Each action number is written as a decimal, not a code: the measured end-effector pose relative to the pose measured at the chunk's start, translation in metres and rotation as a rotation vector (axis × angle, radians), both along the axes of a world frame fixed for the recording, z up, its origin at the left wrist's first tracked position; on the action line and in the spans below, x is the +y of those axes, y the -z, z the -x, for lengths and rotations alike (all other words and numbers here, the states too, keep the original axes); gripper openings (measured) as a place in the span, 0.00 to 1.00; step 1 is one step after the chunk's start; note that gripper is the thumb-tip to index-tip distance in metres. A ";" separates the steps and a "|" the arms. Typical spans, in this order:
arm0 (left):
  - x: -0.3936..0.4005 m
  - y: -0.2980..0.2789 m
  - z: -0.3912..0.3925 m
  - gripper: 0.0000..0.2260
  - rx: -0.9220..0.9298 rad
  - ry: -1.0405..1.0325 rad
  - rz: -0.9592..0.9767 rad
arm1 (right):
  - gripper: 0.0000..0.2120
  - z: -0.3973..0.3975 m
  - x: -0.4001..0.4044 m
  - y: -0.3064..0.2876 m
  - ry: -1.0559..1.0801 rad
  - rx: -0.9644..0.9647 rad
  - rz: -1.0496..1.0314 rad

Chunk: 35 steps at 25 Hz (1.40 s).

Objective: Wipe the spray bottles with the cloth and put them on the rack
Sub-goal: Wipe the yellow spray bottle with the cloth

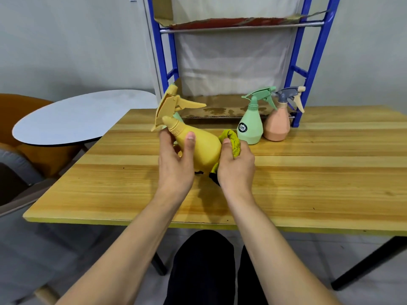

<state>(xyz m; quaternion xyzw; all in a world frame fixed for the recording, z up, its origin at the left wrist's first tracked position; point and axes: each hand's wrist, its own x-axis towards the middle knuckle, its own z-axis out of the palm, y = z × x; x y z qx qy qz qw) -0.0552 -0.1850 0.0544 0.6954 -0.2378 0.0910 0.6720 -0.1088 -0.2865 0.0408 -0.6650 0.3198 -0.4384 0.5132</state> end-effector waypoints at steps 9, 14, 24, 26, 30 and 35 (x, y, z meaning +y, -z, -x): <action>-0.004 0.004 -0.005 0.12 -0.053 0.071 -0.119 | 0.14 0.019 -0.009 0.003 -0.290 -0.083 0.351; 0.005 0.027 -0.004 0.13 -0.070 0.165 -0.218 | 0.14 0.021 -0.009 0.006 -0.298 0.129 0.321; 0.007 0.028 0.001 0.11 -0.124 0.179 -0.266 | 0.12 0.023 -0.009 0.013 -0.307 0.196 0.208; 0.007 0.028 0.001 0.12 -0.117 0.169 -0.269 | 0.12 0.027 -0.011 0.021 -0.298 0.237 0.214; 0.001 0.027 0.000 0.16 -0.038 0.094 -0.243 | 0.14 0.041 -0.019 0.020 -0.198 0.337 0.338; -0.011 0.022 -0.006 0.23 0.025 -0.003 -0.230 | 0.24 0.060 -0.038 0.027 -0.071 0.775 0.713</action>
